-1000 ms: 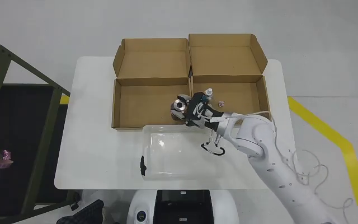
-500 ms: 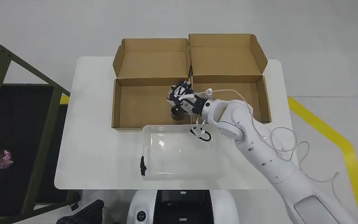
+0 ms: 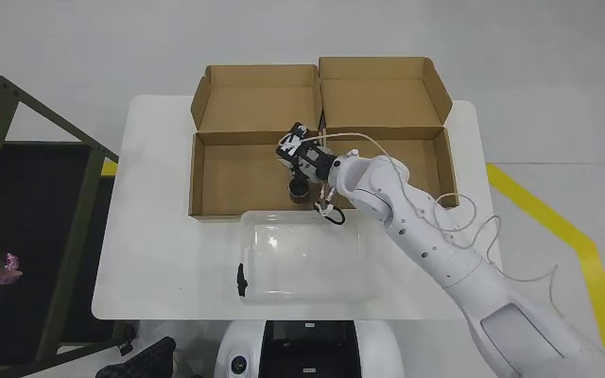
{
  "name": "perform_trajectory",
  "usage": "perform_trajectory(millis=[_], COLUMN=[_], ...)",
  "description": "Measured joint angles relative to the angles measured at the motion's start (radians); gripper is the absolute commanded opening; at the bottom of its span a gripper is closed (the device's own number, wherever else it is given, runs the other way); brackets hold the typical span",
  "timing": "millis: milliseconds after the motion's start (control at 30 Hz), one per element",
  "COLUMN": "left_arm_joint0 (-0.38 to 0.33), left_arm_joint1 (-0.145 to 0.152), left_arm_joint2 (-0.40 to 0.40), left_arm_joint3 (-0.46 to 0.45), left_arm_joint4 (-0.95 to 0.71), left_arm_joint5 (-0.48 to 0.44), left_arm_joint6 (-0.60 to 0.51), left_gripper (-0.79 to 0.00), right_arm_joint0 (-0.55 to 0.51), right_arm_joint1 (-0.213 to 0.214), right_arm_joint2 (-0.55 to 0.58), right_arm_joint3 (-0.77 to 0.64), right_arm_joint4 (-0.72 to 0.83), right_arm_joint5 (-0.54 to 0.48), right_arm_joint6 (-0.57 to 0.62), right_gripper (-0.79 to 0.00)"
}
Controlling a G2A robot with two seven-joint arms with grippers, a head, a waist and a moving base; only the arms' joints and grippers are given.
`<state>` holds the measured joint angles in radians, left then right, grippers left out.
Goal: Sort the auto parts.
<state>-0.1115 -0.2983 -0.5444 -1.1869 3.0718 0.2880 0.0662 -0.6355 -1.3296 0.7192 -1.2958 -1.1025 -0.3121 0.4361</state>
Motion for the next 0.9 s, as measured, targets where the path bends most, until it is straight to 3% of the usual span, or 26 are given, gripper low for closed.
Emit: perform_trajectory(millis=[900], left_arm_joint0=[0.0], left_arm_joint1=[0.0], left_arm_joint2=[0.0], left_arm_joint3=[0.0], left_arm_joint4=[0.0], left_arm_joint5=[0.0], left_arm_joint6=[0.0], left_gripper=[0.0], right_arm_joint0=[0.075], right_arm_joint1=[-0.088], right_arm_joint2=[-0.053], right_arm_joint3=[0.224], right_arm_joint4=[-0.023], right_arm_joint5=[0.05], right_arm_joint6=[0.032], right_gripper=[-0.773])
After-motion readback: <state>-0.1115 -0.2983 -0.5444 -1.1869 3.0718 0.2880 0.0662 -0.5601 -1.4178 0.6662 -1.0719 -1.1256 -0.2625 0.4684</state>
